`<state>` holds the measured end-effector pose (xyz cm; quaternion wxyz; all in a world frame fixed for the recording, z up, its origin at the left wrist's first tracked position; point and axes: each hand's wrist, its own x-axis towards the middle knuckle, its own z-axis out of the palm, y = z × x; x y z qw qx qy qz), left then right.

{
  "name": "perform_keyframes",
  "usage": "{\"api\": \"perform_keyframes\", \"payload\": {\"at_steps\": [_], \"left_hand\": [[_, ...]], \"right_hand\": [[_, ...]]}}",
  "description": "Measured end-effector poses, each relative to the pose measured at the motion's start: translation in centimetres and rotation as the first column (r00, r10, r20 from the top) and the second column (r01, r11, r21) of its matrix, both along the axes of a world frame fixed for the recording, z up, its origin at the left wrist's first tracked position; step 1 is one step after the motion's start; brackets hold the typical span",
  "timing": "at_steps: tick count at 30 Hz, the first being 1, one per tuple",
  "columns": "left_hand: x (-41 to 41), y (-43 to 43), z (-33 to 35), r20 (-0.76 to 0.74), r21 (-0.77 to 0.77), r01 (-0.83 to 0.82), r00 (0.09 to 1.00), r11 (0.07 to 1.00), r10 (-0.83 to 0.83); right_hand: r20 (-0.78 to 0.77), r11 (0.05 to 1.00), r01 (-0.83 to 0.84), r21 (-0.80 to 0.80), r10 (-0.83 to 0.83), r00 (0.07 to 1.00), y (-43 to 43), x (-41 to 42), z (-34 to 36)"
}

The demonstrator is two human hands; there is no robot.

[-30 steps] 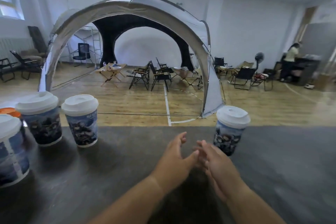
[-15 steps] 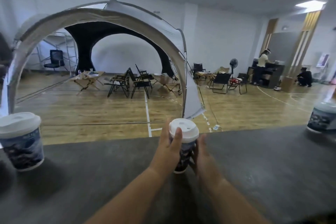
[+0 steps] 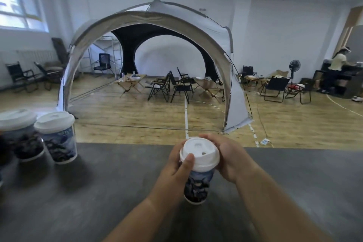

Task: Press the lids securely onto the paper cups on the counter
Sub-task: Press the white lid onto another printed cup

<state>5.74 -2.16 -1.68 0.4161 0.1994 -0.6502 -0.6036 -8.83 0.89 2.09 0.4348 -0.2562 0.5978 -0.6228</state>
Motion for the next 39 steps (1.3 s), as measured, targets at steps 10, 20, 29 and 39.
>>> {"api": "perform_keyframes", "payload": {"at_steps": [10,20,29,39], "left_hand": [[-0.3,-0.6,-0.6,0.064,0.028,-0.002,0.998,1.000,0.000],[-0.3,-0.2,-0.4,0.026,0.025,0.011,1.000,1.000,-0.011],[-2.2,1.8,-1.0,0.032,0.007,-0.211,0.977,0.977,0.211],[-2.4,1.8,-0.9,0.033,0.052,-0.305,0.952,0.951,0.303]], "right_hand": [[-0.064,0.988,0.029,-0.153,-0.039,0.997,1.6,0.4,-2.3],[-0.264,0.967,0.022,-0.254,-0.091,0.960,4.0,3.6,-4.1],[-0.309,0.974,-0.008,-0.225,-0.063,0.949,4.2,3.0,-4.1],[-0.237,0.969,0.030,-0.244,-0.090,0.967,3.5,3.1,-3.9]]}}
